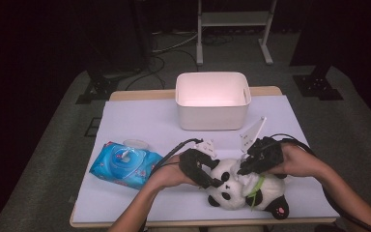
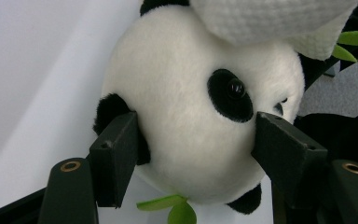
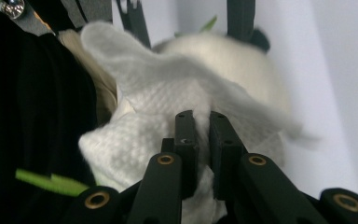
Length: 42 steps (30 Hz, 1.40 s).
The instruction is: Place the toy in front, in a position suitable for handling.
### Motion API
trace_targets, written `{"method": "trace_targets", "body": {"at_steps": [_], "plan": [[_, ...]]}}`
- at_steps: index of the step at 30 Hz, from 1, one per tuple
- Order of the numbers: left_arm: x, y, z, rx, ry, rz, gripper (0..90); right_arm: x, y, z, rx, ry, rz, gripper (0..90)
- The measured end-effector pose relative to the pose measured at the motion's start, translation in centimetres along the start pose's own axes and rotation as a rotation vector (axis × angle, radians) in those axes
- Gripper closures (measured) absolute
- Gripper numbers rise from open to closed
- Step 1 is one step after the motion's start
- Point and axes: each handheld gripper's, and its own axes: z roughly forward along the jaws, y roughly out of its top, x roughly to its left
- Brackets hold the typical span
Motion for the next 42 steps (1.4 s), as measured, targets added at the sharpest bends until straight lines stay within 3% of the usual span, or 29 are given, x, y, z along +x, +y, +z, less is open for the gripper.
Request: {"method": "trace_targets", "body": {"at_steps": [6,15,21,26,31,42], "plan": [[-0.1,-0.3,-0.1,-0.003,0.001,0.006,31.6,-0.4,1.3,0.6,-0.005,0.003,-0.015,82.4],[0.0,-0.5,-0.2,-0.017,0.002,0.007,31.1,-0.4,-0.5,0.1,0.011,-0.024,0.027,82.3],[0.2,-0.6,-0.8,-0.012,0.005,-0.002,31.9,-0.4,-0.9,0.0,-0.01,-0.034,0.029,82.3],[0.2,-1.7,-1.1,-0.019,0.008,-0.022,31.9,-0.6,-0.9,-0.5,-0.038,-0.041,0.028,82.2],[0.4,-2.2,-0.3,-0.037,0.002,-0.032,39.2,-0.4,-0.2,-0.2,-0.043,-0.032,0.014,82.1],[1.5,-1.9,0.4,-0.081,0.036,-0.063,40.9,-0.3,2.5,1.5,-0.029,-0.005,-0.027,81.9]]}}
